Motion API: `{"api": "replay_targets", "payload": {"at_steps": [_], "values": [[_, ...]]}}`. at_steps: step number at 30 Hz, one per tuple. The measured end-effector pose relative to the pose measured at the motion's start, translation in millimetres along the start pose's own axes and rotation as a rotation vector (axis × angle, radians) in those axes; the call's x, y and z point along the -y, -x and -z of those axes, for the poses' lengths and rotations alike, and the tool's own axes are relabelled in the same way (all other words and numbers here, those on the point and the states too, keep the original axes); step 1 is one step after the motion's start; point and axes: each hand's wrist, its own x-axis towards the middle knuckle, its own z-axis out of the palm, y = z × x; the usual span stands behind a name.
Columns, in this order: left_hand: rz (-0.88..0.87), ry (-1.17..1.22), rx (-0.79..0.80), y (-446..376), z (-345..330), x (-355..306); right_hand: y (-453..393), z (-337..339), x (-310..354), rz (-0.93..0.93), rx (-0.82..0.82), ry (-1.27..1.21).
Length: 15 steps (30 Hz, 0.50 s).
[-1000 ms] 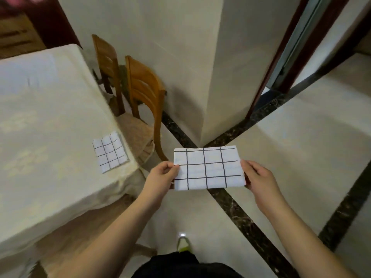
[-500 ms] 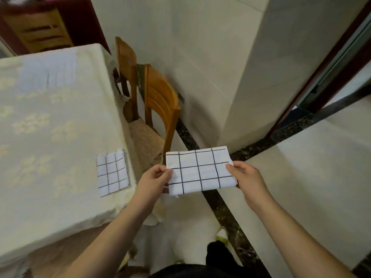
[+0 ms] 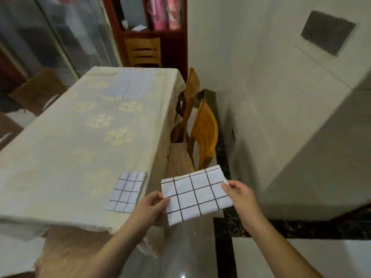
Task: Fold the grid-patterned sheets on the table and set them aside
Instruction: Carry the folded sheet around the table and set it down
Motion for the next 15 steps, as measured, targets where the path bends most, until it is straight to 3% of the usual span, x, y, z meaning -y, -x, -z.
{"api": "replay_targets", "payload": {"at_steps": [7, 15], "values": [[0.024, 0.135, -0.254, -13.0, 13.9, -2.2, -53.3, -36.8, 23.8, -0.002, 0.216, 0.106], [-0.014, 0.311, -0.492, -33.9, 73.0, 12.4, -88.3, -128.0, 37.3, 0.014, 0.408, 0.248]]}}
